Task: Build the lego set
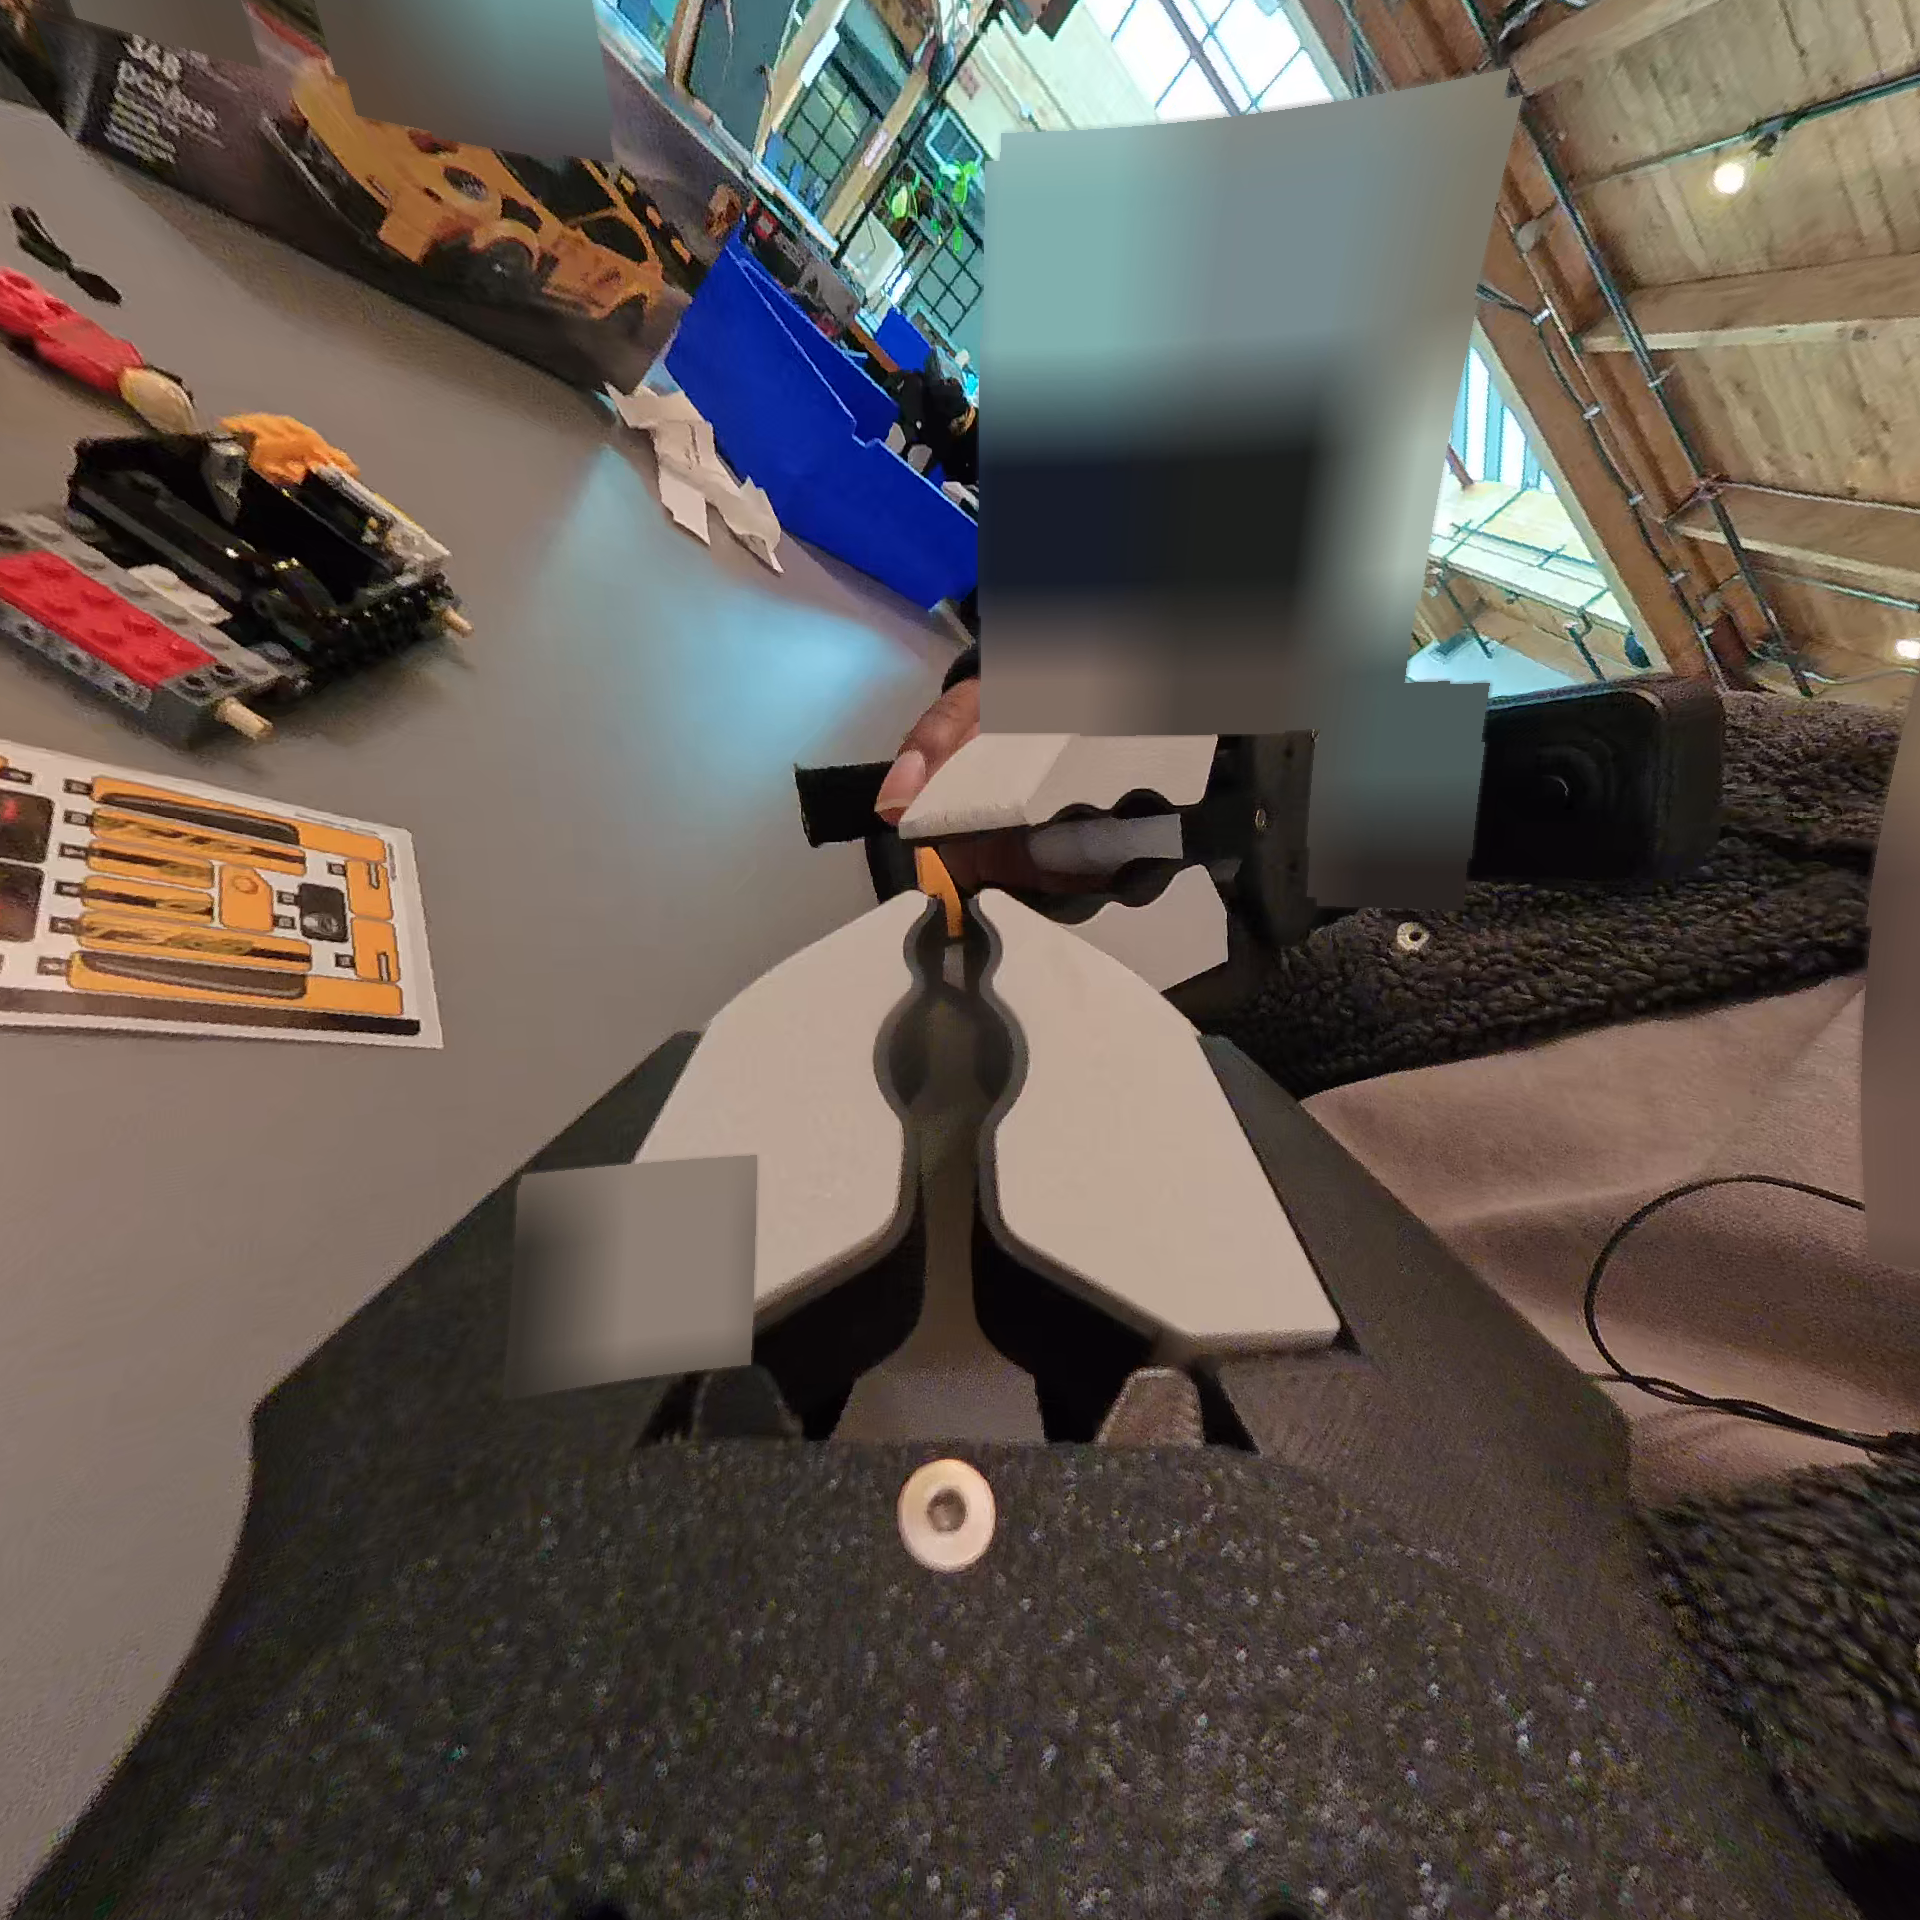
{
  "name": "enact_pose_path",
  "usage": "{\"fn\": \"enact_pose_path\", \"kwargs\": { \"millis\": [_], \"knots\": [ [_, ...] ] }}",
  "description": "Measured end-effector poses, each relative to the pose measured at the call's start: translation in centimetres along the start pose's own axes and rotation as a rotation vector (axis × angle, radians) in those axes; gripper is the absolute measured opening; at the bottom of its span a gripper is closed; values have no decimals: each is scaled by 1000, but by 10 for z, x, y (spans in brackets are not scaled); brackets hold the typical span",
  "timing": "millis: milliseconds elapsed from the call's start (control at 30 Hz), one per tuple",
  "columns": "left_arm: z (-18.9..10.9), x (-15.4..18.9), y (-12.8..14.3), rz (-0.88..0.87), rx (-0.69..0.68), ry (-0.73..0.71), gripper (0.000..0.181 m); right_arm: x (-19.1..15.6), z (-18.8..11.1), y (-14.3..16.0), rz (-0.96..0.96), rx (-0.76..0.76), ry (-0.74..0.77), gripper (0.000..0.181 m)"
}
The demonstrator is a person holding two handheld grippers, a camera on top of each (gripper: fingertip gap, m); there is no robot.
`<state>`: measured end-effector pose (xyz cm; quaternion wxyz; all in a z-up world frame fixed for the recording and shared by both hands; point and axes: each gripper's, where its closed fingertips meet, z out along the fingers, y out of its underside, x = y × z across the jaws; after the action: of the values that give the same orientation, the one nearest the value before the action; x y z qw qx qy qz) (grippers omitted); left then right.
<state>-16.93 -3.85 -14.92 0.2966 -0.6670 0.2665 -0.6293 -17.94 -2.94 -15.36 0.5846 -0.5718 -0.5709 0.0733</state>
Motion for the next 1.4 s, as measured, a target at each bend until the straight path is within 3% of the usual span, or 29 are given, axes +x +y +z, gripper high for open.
{"fn": "enact_pose_path", "kwargs": {
  "millis": [133,367,567,700,767,867,967,1100,1267,1400],
  "knots": [
    [-1,1,6,-45,-48,41,3,-8,-5,1,-64,42,-175,21],
    [10,11,35,-97,-228,124,3,-27,-28,4,-461,50,-592,23],
    [10,12,39,-112,-247,136,2,-39,-25,11,-546,33,-667,11],
    [8,2,29,-74,-185,71,3,-31,-18,15,-347,-2,-630,8],
    [2,-11,24,67,-183,-52,18,-25,-12,27,-147,-79,-619,8],
    [-8,-36,34,354,-317,-276,25,-27,-6,50,79,-183,-630,8],
    [-5,-45,51,450,-424,-321,30,-34,-2,58,208,-243,-668,8],
    [-4,-55,65,482,-493,-346,27,-40,2,60,239,-290,-713,8],
    [-3,-58,68,505,-508,-360,11,-47,4,67,228,-342,-745,8],
    [-3,-57,68,503,-505,-357,10,-47,5,68,226,-356,-758,8]
  ]
}}
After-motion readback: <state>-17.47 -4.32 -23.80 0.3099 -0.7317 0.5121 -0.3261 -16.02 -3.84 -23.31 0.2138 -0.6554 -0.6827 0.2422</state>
